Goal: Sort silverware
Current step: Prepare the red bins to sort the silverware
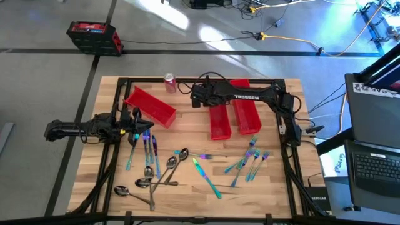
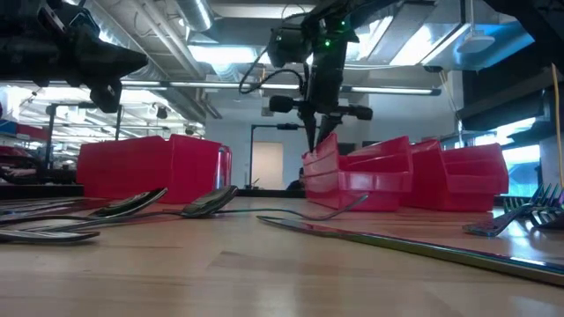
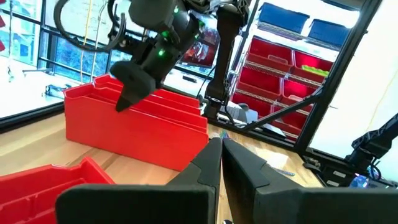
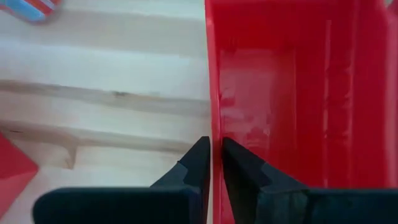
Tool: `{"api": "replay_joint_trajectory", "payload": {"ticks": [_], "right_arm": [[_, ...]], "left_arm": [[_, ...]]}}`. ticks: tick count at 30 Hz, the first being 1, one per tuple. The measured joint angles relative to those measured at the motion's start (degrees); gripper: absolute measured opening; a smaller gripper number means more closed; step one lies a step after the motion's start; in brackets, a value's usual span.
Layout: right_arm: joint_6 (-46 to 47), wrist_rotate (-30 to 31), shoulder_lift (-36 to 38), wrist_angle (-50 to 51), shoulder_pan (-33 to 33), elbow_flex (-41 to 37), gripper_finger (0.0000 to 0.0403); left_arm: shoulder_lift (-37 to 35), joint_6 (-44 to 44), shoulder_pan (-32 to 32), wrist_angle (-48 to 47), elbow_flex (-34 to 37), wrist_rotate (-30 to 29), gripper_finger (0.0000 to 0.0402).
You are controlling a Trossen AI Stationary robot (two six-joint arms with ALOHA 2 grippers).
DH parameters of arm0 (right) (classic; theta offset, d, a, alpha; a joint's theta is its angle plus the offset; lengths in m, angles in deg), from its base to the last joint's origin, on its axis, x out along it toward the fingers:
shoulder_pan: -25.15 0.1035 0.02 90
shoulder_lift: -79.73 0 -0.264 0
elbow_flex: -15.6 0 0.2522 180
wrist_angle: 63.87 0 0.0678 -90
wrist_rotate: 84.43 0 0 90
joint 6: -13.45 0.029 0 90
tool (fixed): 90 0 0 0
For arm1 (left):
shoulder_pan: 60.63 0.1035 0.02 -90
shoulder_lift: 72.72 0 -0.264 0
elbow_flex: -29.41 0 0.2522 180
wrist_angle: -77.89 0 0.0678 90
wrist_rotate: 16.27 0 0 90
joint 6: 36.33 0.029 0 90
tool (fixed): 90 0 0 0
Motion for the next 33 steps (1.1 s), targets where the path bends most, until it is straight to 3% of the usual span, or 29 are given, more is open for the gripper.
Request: {"api": "replay_joint_trajectory", "payload": {"ticks": [10, 19, 22, 33], "right_arm": [[-2.2, 3.5, 0.0, 6.2, 1.2, 6.4, 0.0026], [-1.7, 13.3, 0.0, 26.0, -0.5, 12.0, 0.0026], [0.7, 14.6, 0.0, 32.1, -2.0, 10.4, 0.0026], [1.9, 11.5, 4.1, 32.0, -5.1, -4.0, 0.0026]], "left_arm": [[0.0, 0.0, 0.0, 0.0, 0.0, 0.0, 0.0000], [0.0, -2.8, 0.0, 0.2, 0.0, 0.0, 0.0000], [0.0, -3.1, 0.0, 0.1, 0.0, 0.0, 0.0000], [0.0, -3.1, 0.0, -0.5, 0.0, 0.0, 0.0000]]}}
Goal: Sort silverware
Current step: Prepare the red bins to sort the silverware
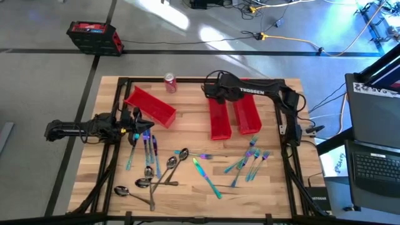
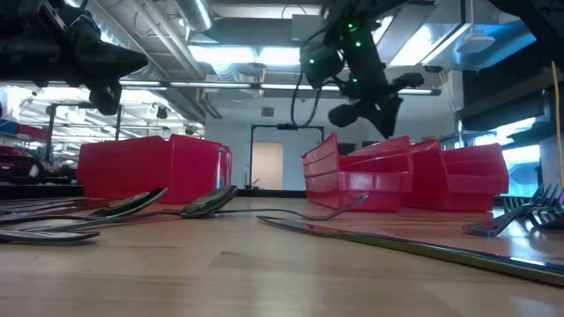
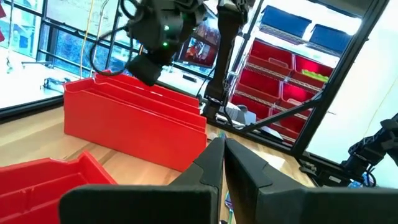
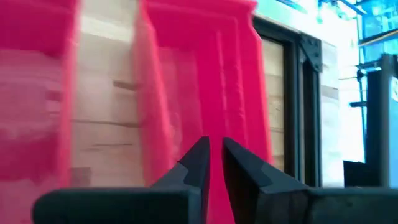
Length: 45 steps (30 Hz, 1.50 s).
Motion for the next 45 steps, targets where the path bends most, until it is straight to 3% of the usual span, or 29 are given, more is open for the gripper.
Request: {"api": "replay_joint_trajectory", "payload": {"ticks": [13, 19, 31, 45], "right_arm": [[3.7, 0.7, 14.5, -0.6, -3.5, -18.0, 0.0026], [-2.7, -2.7, 18.7, -7.1, -7.3, -22.5, 0.0026], [-12.9, -9.2, 19.1, -11.8, -13.6, -23.3, 0.0026], [-21.2, -9.1, 19.0, -14.8, -17.7, -23.3, 0.0026]], "left_arm": [[0.0, 0.9, 0.0, -1.4, 0.0, 0.0, 0.0000], [0.0, 2.0, 0.0, -1.3, 0.0, -1.8, 0.0000], [0.0, 2.0, 0.0, -2.1, 0.0, -3.2, 0.0000], [0.0, 2.4, 0.0, -2.2, 0.0, -3.5, 0.0000]]}}
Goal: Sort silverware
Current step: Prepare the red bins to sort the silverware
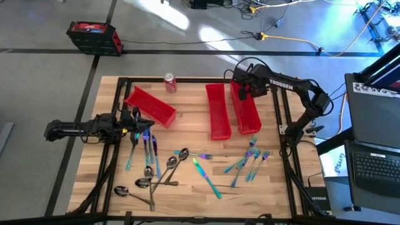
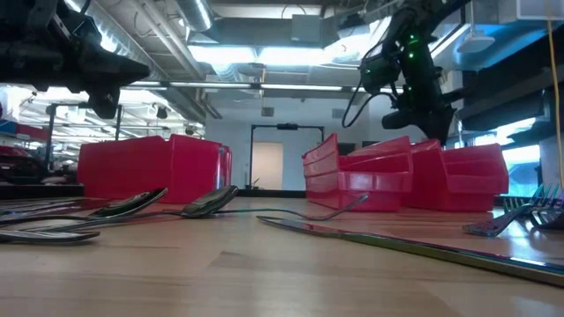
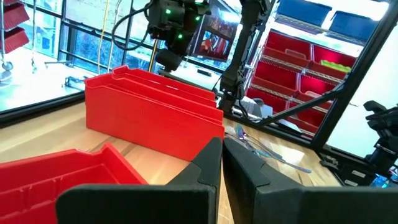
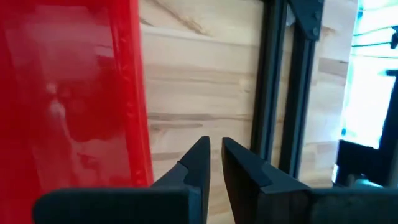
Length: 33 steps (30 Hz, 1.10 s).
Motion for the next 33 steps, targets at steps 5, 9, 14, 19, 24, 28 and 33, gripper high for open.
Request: {"api": "replay_joint_trajectory", "payload": {"ticks": [5, 9, 14, 19, 24, 28, 33], "right_arm": [[-2.1, -1.1, -0.5, -3.7, 0.1, 0.0, 0.0026], [-4.1, -0.7, -1.6, -3.9, 0.2, -0.3, 0.0026], [-4.3, -0.7, -1.7, -6.2, -0.3, -4.3, 0.0026], [-3.3, -2.5, -1.7, -9.8, -0.2, -9.9, 0.0026], [-2.2, -2.4, -1.4, -10.6, -0.2, -11.8, 0.0026], [-2.1, -2.7, -0.9, -11.8, -0.1, -10.7, 0.0026], [-2.0, -5.7, 1.2, -13.1, -0.2, -9.5, 0.0026]], "left_arm": [[0.0, 0.9, 0.0, 0.0, 0.0, 0.0, 0.0000], [0.0, 0.9, 0.0, 0.0, 0.0, -0.1, 0.0000], [0.0, 0.8, 0.0, 0.1, 0.0, -0.1, 0.0000], [0.0, 0.8, 0.0, 0.1, 0.0, -0.1, 0.0000], [0.0, 0.7, 0.0, 0.1, 0.0, -0.2, 0.0000], [0.0, 0.7, 0.0, 0.2, 0.0, -1.1, 0.0000], [0.0, 0.7, 0.0, 0.2, 0.0, -1.7, 0.0000]]}}
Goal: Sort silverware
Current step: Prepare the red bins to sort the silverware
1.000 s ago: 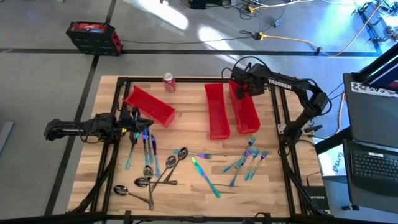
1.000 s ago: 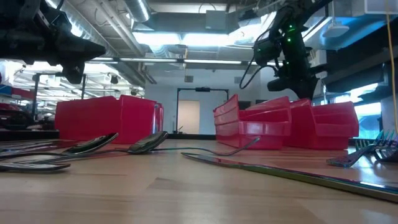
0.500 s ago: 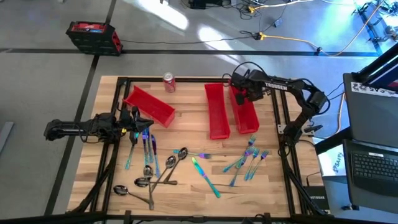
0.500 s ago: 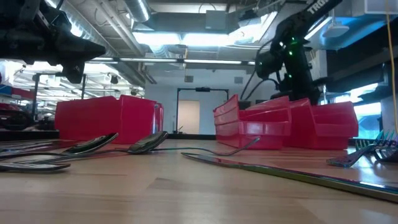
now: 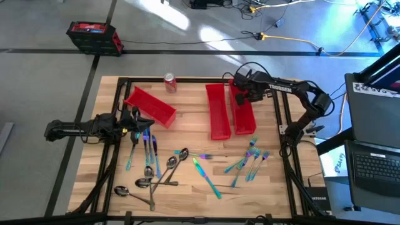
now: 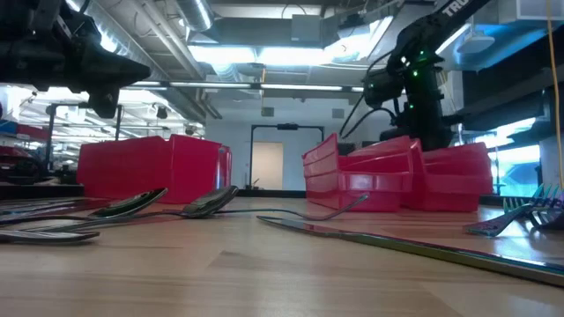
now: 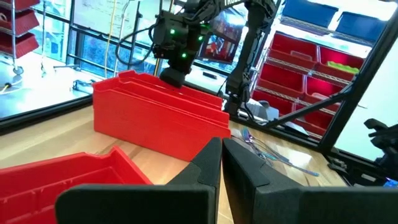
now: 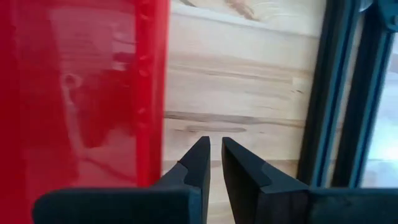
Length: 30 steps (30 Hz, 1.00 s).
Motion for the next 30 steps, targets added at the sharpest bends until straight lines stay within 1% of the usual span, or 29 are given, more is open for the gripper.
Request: {"api": "replay_joint_trajectory", "payload": {"ticks": [6, 13, 17, 21, 22, 24, 26, 30], "right_arm": [[0.0, -4.0, 2.2, -1.1, 0.1, 0.3, 0.0026], [0.1, -5.5, 2.5, -0.8, 0.1, 0.3, 0.0026], [1.2, -1.1, 2.5, 0.5, 2.0, 0.9, 0.0026], [3.3, 6.9, 2.5, 6.7, 4.2, 4.8, 0.0026], [3.6, 8.7, 2.5, 8.7, 4.6, 6.3, 0.0026], [4.4, 11.4, 2.5, 12.6, 5.4, 9.3, 0.0026], [4.6, 12.9, 2.5, 15.9, 6.4, 12.3, 0.0026], [1.8, 13.3, 2.8, 17.0, 9.0, 17.5, 0.0026]], "left_arm": [[0.0, 0.5, 0.0, 0.0, 0.0, -0.1, 0.0000], [0.0, 0.5, 0.0, 0.0, 0.0, -0.1, 0.0000], [0.0, 1.7, 0.0, 1.4, 0.0, -0.1, 0.0000], [0.0, 4.7, 0.0, 6.9, 0.0, -0.7, 0.0000], [0.0, 5.4, 0.0, 8.2, 0.0, -2.0, 0.0000], [0.0, 5.4, 0.0, 10.7, 0.0, -6.7, 0.0000], [0.0, 5.2, 0.0, 11.8, 0.0, -10.6, 0.0005], [0.0, 5.6, 0.0, 11.8, 0.0, -13.6, 0.0037]]}}
